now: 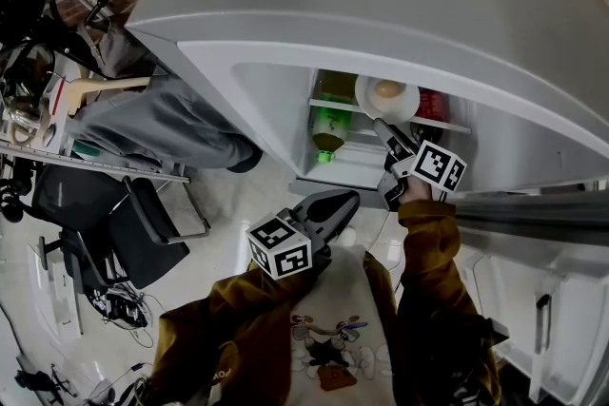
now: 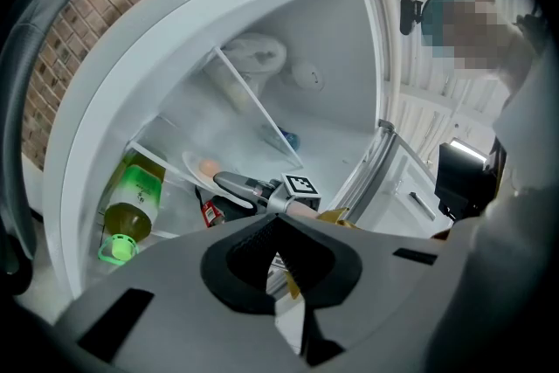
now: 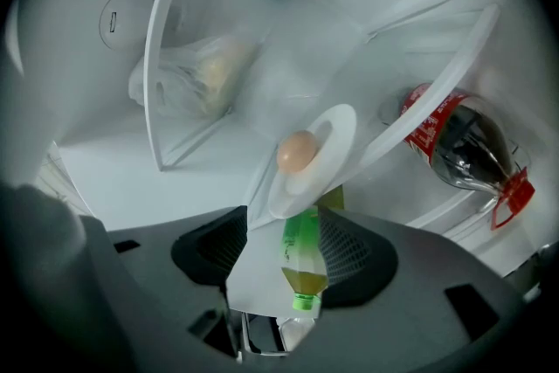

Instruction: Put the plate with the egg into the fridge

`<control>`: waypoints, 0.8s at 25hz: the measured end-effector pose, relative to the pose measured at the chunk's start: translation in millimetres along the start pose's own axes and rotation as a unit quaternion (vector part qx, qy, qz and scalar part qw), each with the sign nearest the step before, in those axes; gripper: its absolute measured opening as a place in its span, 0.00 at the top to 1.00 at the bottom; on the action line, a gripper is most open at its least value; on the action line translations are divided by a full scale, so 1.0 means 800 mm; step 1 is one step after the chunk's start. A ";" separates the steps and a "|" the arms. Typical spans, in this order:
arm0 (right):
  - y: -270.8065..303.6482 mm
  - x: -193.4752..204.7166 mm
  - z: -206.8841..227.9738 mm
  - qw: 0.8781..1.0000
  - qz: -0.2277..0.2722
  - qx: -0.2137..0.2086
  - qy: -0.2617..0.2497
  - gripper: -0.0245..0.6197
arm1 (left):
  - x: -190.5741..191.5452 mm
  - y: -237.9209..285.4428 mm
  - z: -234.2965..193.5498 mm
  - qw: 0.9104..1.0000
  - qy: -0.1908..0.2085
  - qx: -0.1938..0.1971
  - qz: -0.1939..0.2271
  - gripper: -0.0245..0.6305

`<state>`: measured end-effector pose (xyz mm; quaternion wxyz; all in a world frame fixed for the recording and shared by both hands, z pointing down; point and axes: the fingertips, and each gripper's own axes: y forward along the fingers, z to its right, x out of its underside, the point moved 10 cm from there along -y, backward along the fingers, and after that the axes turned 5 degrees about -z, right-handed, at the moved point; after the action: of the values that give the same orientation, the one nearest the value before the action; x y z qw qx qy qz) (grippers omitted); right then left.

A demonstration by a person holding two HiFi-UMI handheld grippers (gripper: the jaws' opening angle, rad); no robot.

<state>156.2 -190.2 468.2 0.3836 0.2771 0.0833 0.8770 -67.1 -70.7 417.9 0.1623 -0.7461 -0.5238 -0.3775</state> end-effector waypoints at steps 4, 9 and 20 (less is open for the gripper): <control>-0.009 0.002 0.000 1.000 0.008 -0.004 0.014 0.60 | 0.002 0.000 0.002 1.000 -0.002 0.003 -0.001 0.95; -0.023 0.003 -0.008 1.000 0.022 -0.005 0.018 0.60 | 0.003 0.001 0.004 1.000 -0.005 0.009 -0.004 0.95; -0.056 0.015 -0.025 0.998 0.058 -0.003 0.009 0.60 | 0.006 0.005 0.006 1.000 -0.003 0.019 -0.014 0.95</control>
<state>166.1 -149.3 440.7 0.3323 0.2721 0.0677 0.9006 -60.4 -66.1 419.0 0.1696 -0.7367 -0.5419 -0.3673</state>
